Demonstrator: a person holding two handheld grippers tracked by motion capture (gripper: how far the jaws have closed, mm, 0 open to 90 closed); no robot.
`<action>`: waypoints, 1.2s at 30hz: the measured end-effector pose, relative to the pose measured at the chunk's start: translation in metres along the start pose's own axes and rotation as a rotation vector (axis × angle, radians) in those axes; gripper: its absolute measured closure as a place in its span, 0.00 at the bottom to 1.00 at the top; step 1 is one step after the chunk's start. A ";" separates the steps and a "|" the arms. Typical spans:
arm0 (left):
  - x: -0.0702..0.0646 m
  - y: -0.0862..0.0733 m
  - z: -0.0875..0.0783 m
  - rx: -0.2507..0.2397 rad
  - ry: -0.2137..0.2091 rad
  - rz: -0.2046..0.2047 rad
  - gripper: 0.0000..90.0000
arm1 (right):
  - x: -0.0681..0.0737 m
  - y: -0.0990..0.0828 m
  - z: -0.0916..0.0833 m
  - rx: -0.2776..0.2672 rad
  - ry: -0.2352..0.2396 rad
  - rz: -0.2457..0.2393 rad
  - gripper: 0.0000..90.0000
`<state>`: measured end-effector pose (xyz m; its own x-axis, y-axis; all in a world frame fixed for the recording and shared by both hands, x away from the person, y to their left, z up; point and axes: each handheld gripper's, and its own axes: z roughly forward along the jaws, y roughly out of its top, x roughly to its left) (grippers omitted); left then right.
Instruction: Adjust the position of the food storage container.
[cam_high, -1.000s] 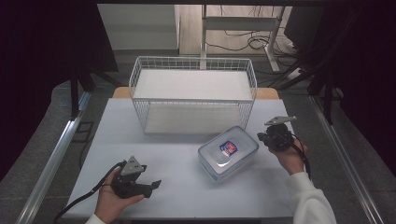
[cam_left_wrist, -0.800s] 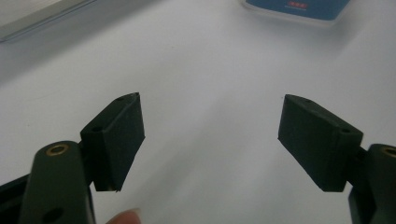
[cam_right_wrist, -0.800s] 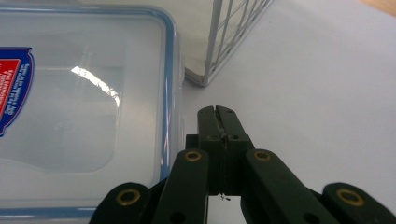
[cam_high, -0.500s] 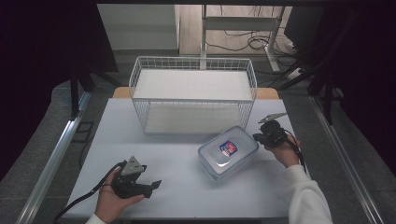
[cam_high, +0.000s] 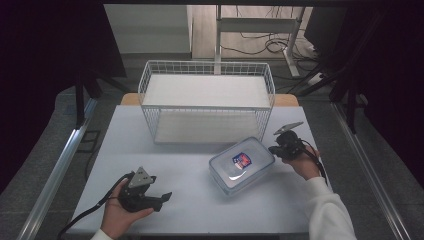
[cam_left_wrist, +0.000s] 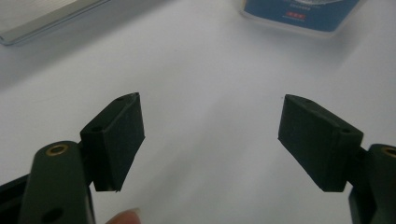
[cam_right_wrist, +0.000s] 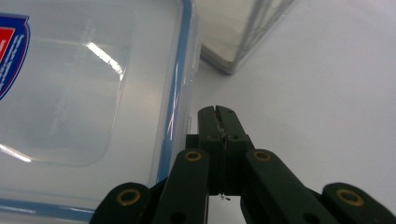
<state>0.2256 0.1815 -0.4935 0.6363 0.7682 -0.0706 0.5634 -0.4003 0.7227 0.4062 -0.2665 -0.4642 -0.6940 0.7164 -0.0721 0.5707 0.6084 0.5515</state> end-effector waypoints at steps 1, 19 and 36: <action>0.000 0.000 0.000 0.001 0.002 -0.001 0.25 | 0.002 0.000 0.000 0.001 0.004 -0.002 0.99; 0.004 0.000 -0.002 -0.001 0.019 0.005 0.24 | 0.045 -0.009 -0.019 -0.022 0.085 -0.022 0.99; 0.025 -0.007 -0.015 -0.054 0.036 -0.082 0.25 | 0.096 -0.002 -0.016 -0.023 0.250 -0.081 0.99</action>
<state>0.2301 0.2109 -0.4900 0.5694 0.8151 -0.1068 0.5828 -0.3086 0.7517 0.3307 -0.2046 -0.4589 -0.8257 0.5570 0.0890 0.5005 0.6507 0.5710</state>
